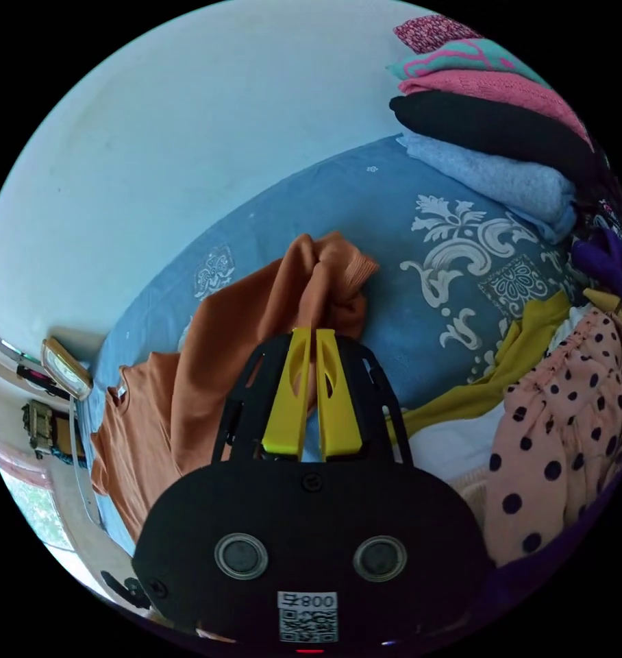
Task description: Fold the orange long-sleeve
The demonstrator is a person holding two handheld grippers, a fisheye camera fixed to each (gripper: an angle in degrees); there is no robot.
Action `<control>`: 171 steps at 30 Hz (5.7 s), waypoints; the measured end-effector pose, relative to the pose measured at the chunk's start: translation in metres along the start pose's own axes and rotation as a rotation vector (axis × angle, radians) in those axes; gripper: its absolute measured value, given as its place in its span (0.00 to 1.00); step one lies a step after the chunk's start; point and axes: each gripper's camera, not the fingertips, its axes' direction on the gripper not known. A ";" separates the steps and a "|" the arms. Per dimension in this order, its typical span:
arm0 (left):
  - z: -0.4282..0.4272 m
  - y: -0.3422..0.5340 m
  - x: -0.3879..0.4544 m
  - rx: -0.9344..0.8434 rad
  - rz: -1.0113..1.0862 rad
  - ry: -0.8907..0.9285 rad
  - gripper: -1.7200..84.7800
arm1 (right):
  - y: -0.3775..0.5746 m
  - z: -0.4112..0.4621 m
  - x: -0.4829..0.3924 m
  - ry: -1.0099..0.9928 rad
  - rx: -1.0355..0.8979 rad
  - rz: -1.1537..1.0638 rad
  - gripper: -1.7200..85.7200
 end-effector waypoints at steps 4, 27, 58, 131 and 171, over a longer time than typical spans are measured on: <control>-0.021 -0.016 -0.026 0.121 -0.019 0.101 0.02 | 0.005 -0.009 -0.005 -0.057 0.045 -0.020 0.03; -0.062 -0.161 -0.184 0.540 -0.112 0.668 0.16 | 0.138 -0.029 -0.197 -0.554 0.076 -0.510 0.02; -0.029 -0.162 -0.329 0.454 -0.319 0.734 0.06 | 0.161 -0.019 -0.363 -0.514 -0.059 -0.617 0.03; -0.206 -0.490 -0.280 0.197 0.114 0.402 0.14 | 0.242 -0.142 -0.470 0.003 0.108 -0.655 0.09; -0.351 -0.623 -0.220 0.211 0.086 0.529 0.03 | 0.236 -0.116 -0.369 -0.197 0.038 -0.629 0.04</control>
